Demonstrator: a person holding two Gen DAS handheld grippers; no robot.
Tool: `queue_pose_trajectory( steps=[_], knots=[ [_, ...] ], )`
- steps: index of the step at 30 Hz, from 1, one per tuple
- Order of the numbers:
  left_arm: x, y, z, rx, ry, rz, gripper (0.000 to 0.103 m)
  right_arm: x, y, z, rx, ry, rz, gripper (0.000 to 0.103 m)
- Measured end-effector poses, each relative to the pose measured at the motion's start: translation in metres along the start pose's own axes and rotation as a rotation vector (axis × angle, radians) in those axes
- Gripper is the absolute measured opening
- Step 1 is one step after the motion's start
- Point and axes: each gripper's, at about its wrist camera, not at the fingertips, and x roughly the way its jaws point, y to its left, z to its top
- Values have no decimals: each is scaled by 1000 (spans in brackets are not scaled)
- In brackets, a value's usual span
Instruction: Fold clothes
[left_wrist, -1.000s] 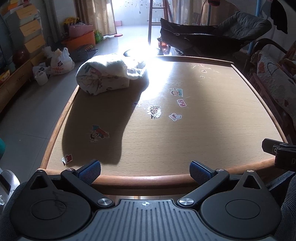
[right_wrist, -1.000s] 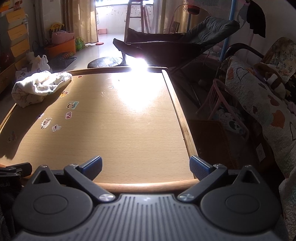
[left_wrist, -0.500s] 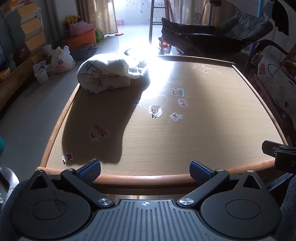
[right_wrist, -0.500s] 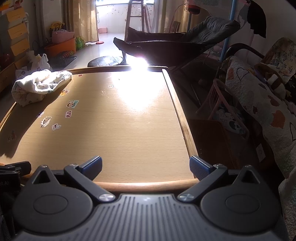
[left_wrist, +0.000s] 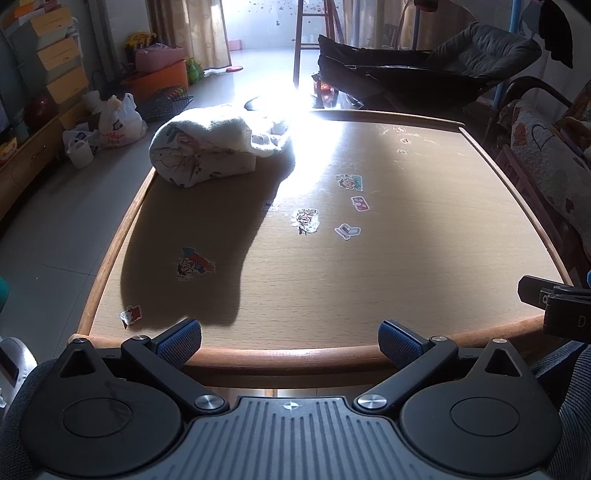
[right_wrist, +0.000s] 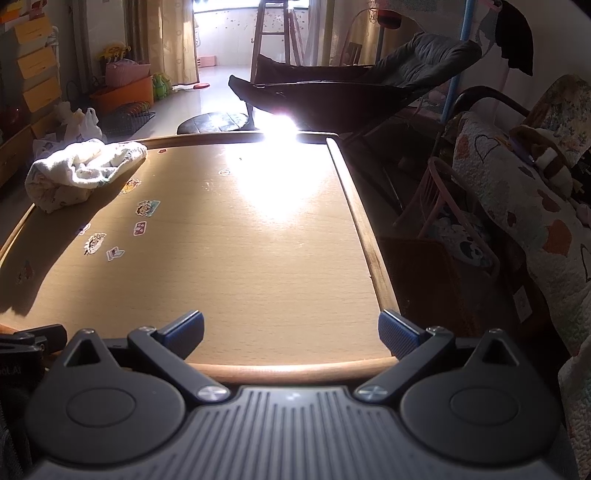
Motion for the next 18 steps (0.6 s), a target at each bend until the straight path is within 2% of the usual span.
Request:
queue_pose_trajectory(
  steps=[18],
  knots=[
    [0,1,1,2,-1,-7,103,4,-5,4,7,7,3,101]
  ],
)
